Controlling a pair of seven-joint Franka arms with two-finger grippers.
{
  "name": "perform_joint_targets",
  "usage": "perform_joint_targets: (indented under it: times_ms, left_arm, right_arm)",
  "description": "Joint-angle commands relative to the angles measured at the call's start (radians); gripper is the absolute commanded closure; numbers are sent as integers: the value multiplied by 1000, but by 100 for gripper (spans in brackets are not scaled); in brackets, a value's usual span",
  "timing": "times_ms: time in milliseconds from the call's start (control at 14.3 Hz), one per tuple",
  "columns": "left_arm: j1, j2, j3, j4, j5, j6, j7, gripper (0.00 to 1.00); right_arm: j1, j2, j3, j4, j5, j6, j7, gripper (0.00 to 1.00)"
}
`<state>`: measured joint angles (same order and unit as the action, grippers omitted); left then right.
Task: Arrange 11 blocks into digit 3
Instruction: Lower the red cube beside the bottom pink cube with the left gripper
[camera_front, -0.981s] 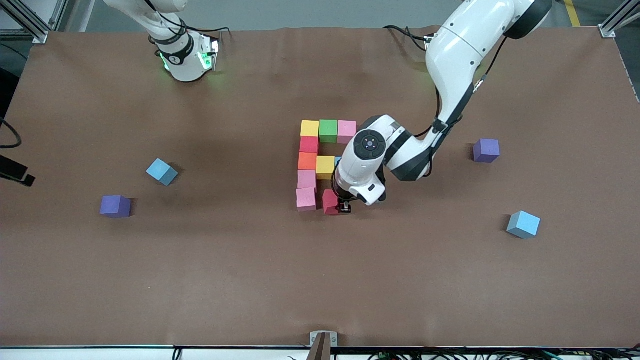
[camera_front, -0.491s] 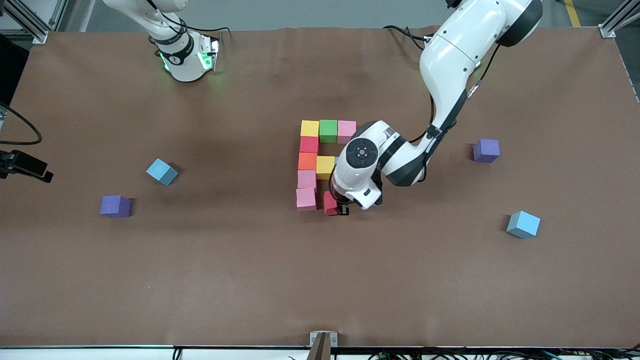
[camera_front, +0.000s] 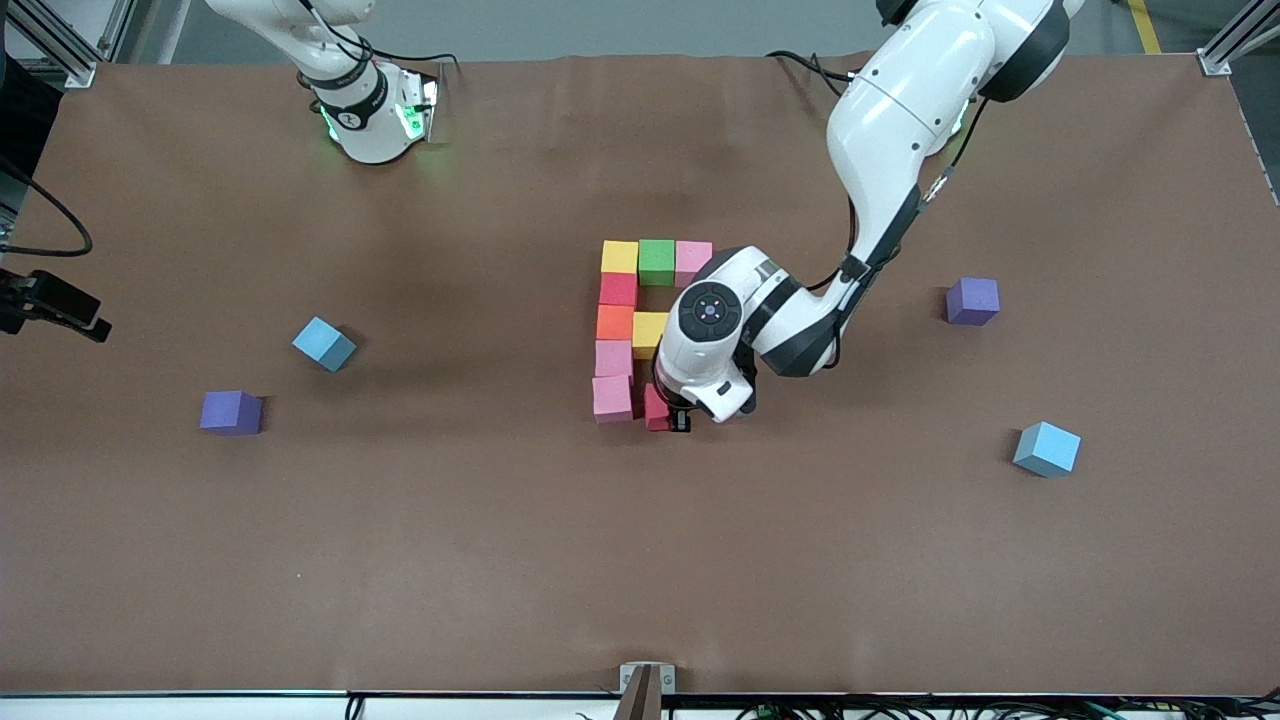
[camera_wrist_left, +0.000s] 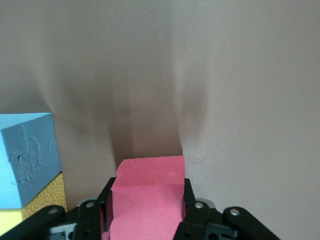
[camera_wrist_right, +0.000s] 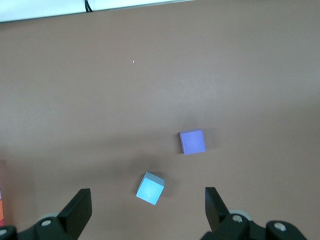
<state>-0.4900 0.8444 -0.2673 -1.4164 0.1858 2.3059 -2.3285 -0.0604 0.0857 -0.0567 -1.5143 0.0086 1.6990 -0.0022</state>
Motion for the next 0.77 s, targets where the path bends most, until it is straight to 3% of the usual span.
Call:
perform_joint_targets:
  times_ms: [0,701]
  left_arm:
    - [-24,34,16,63,18,-31,5,100]
    - [-47,62,16,89,17,-36,29,100]
  right_arm:
    - [-10,-24,5,-3,5,7,-7,0]
    - [-9,-24,3,3,1,-4,-7,0]
